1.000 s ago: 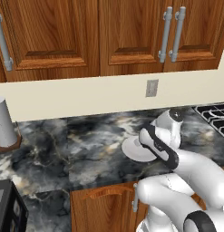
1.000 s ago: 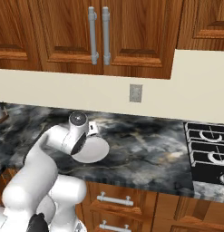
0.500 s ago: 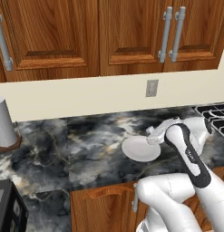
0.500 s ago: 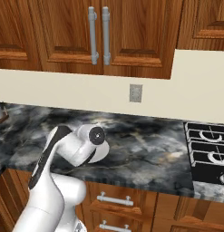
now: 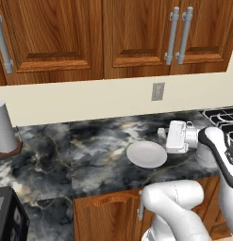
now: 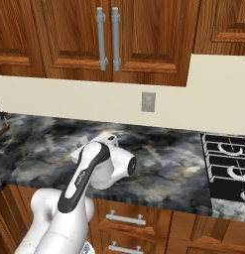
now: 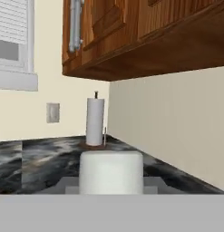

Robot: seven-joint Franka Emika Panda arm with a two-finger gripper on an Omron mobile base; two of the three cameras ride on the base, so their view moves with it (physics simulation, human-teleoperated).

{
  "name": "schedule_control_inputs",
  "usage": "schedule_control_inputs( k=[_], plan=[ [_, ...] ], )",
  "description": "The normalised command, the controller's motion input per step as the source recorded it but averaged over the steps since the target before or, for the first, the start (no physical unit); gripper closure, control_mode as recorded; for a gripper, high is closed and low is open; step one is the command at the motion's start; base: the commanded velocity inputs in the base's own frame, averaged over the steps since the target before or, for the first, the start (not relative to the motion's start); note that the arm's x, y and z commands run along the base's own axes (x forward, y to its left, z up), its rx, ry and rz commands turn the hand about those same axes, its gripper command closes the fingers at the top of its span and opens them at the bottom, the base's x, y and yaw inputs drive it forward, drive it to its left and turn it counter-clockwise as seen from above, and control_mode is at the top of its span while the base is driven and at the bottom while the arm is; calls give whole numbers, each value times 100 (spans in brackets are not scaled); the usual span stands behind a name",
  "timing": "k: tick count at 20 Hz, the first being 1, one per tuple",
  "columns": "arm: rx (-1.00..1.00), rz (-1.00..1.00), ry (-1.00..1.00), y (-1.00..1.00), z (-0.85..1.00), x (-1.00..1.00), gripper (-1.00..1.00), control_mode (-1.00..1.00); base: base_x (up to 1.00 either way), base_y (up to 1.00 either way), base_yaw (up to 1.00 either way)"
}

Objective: Pick up the marshmallow and place it in the cup of hot chocolate on the dining counter.

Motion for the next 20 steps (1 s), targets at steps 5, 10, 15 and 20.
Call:
schedule_control_inputs(
  k=[5, 10, 15, 20],
  plan=[
    [24, 36, -7, -22, 32, -3, 100, -100, 0, 0, 0],
    [8, 27, -1, -37, 20, -9, 100, -100, 0, 0, 0],
    [-2, 2, -2, -10, 11, -24, 100, -100, 0, 0, 0],
    [-5, 0, -14, 2, 14, -23, 100, -100, 0, 0, 0]
  ],
)
